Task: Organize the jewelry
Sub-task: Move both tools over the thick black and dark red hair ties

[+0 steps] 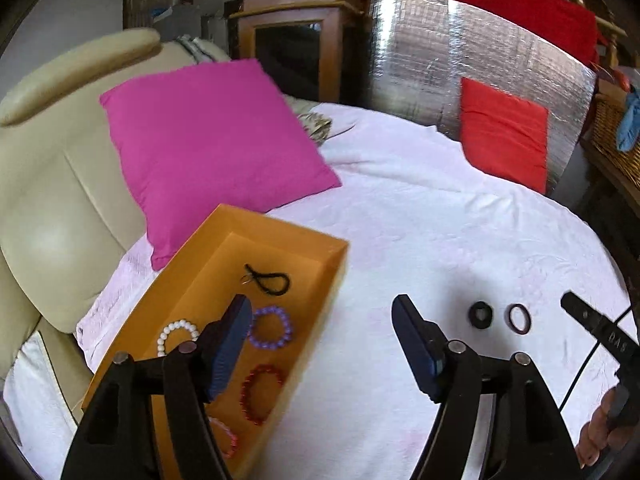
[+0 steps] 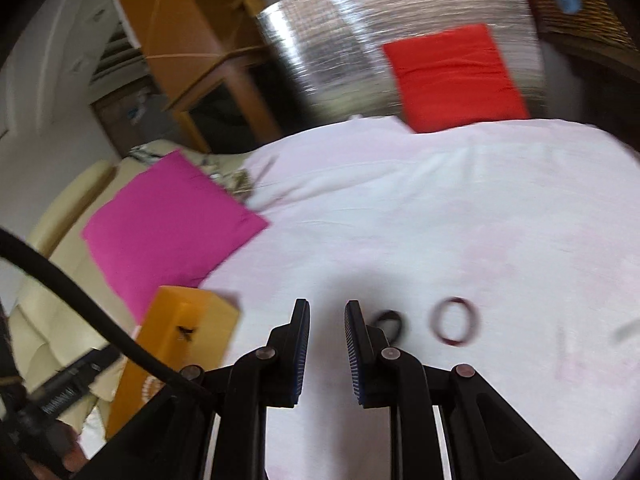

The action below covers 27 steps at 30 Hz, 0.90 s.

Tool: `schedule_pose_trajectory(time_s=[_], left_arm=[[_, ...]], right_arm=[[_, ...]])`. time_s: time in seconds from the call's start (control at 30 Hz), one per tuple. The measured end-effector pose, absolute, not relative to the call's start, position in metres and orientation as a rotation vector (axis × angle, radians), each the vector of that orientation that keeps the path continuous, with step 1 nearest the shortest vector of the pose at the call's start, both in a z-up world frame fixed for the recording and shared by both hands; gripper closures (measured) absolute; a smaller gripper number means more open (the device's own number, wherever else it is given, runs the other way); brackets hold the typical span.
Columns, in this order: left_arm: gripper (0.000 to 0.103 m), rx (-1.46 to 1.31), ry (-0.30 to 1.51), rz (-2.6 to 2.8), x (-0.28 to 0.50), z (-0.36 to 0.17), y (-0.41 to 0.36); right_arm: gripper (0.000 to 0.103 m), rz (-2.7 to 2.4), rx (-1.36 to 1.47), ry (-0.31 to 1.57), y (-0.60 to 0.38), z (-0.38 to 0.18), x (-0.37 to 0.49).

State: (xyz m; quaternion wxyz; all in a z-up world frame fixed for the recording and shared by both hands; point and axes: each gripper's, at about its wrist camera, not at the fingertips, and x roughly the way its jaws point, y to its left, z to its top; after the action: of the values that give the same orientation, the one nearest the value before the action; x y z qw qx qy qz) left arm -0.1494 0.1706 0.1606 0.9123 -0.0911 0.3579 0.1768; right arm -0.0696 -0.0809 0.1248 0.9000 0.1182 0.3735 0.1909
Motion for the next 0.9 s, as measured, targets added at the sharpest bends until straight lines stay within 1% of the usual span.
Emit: schedule_pose_trajectory(time_s=[0.03,0.1,0.13,0.2,0.23,0.57,0.9], left_arm=[[0.023,-0.171,0.716,0.361,-0.149,0.164,0.160],[0.021,-0.146,0.680,0.349,-0.147,0.167,0.145],[0.021,-0.127,0.669,0.338,-0.145,0.166,0.136],[0.020,-0.090,0.664,0.315,-0.137,0.162,0.117],[0.020,-0.076,0.663,0.307,-0.131,0.159,0.108],[0.020,-0.053,0.704,0.242,-0.077,0.127,0.054],[0.020,-0.032,0.706,0.230,-0.050,0.109,0.050]], right_arm=[[0.083,0.373,0.244,0.773,-0.091,0.125,-0.072],[0.082,0.344,0.249,0.767,-0.108,0.125,-0.076],[0.078,0.330,0.248,0.764,-0.116,0.124,-0.078],[0.063,0.301,0.235,0.753,-0.130,0.121,-0.081],[0.061,0.285,0.227,0.742,-0.137,0.118,-0.082],[0.061,0.205,0.222,0.794,-0.188,0.094,-0.058],[0.061,0.216,0.248,0.855,-0.193,0.078,-0.037]])
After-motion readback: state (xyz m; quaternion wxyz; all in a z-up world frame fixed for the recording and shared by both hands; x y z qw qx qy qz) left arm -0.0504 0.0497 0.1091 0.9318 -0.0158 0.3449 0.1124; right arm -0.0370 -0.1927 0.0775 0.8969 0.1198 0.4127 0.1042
